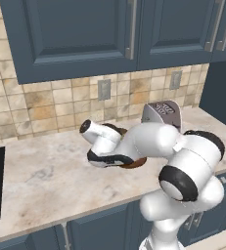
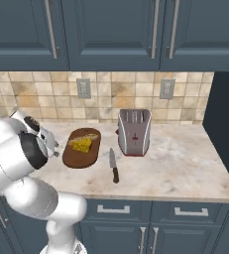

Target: Retrieve the sausage and cheese from the fridge and place them on the cutting board on the counter.

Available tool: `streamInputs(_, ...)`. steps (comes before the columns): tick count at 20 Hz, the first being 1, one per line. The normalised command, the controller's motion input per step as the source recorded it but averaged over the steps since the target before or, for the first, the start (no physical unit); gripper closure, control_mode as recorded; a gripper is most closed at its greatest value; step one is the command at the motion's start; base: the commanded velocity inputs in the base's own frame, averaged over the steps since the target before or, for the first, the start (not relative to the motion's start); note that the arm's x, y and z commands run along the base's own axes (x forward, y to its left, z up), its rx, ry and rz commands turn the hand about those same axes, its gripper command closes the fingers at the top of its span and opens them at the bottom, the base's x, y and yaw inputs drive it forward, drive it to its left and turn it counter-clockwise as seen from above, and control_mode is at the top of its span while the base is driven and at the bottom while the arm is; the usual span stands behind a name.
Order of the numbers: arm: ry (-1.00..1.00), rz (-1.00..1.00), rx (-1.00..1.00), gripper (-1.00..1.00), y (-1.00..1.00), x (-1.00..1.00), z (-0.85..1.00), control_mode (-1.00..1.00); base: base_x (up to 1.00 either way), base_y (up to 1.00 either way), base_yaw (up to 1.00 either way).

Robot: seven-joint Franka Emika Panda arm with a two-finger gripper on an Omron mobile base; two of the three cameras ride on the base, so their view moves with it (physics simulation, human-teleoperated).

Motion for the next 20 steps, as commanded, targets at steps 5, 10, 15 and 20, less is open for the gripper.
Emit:
streamInputs(5,0.03,0.35,0.00,-1.00,0.07,-1.00,0.50,-1.00,0.00,0.00,0.00)
streamInputs(10,0.07,0.46,0.00,-1.00,0.03,-0.92,0.69,-1.00,0.00,0.00,0.00)
streamInputs(15,0.15,0.48,-0.03,-1.00,0.01,-0.70,0.75,-1.00,0.00,0.00,0.00)
streamInputs(20,0.16,0.46,-0.07,-1.00,-0.11,-0.81,0.53,-1.00,0.00,0.00,0.00)
